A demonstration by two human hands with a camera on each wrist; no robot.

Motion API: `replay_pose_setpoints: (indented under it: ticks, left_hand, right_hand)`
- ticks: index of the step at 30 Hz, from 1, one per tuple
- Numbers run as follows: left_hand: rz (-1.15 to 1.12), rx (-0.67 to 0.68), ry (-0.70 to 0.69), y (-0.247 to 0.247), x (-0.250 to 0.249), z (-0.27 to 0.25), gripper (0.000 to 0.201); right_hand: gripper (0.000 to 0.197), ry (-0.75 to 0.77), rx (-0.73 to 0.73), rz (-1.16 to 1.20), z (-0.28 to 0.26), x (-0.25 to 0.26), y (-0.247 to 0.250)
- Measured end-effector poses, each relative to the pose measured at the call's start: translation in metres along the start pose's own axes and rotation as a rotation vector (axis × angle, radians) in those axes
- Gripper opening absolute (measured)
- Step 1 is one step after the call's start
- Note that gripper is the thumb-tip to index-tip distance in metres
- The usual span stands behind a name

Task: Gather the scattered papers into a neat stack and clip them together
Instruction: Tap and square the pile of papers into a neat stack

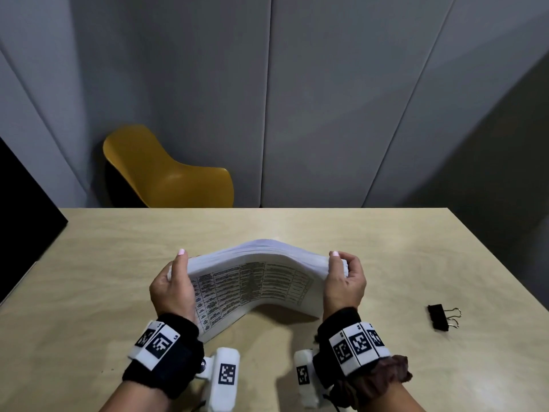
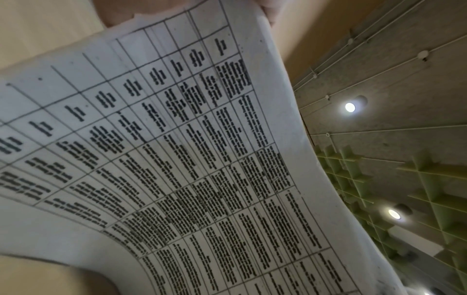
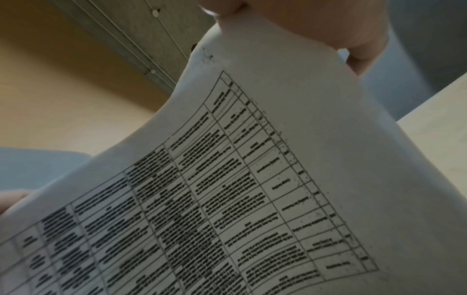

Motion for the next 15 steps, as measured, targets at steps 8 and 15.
replay_pose_setpoints:
  ticks: [8, 15]
  left_hand:
    - [0.066, 0.017, -0.038, -0.002, -0.005, -0.006, 0.039]
    - [0.082, 0.484, -0.047, -0.019, -0.015, -0.024, 0.014]
  right_hand:
    - [0.017, -0.027, -0.005, -0.026, 0.0, -0.002, -0.002]
    - [0.078, 0.077, 0.559, 0.035, -0.009, 0.01, -0.025]
Point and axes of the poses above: each hand's wrist, its own z-axis towards the middle knuckle, its own y-axis out of the back of the hand, x = y × z, the point moved 10 cm from there along z, towards the middle knuckle, and after that the axes turned 4 degrees about z, right-handed, at the moved point
